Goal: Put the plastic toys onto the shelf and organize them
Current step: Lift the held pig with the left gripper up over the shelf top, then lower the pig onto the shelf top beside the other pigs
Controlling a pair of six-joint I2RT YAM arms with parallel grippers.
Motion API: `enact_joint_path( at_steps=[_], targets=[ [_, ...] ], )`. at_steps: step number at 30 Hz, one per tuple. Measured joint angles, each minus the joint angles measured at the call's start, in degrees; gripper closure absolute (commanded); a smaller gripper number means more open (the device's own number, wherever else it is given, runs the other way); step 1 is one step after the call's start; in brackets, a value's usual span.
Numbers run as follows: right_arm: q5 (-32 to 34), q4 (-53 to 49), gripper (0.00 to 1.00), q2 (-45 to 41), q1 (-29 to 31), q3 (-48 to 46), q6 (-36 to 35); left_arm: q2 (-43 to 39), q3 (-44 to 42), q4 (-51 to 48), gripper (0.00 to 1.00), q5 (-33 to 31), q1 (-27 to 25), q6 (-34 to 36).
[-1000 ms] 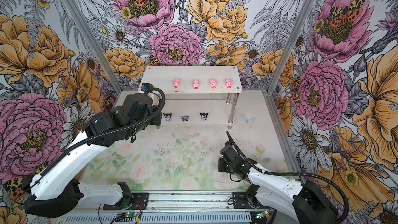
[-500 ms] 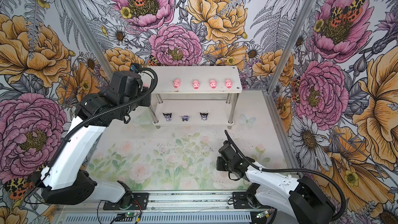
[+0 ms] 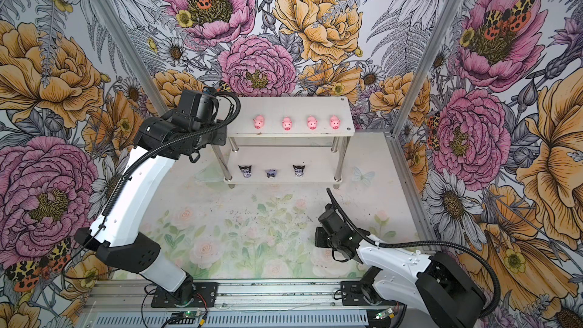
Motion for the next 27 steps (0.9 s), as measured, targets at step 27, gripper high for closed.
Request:
enact_joint_path(
  at_steps=[27],
  targets=[
    [-0.20, 2.78, 0.88, 1.46, 0.00, -0.02, 0.00, 13.29, 11.04, 0.07, 0.65, 5.09, 1.77, -0.90]
  ],
)
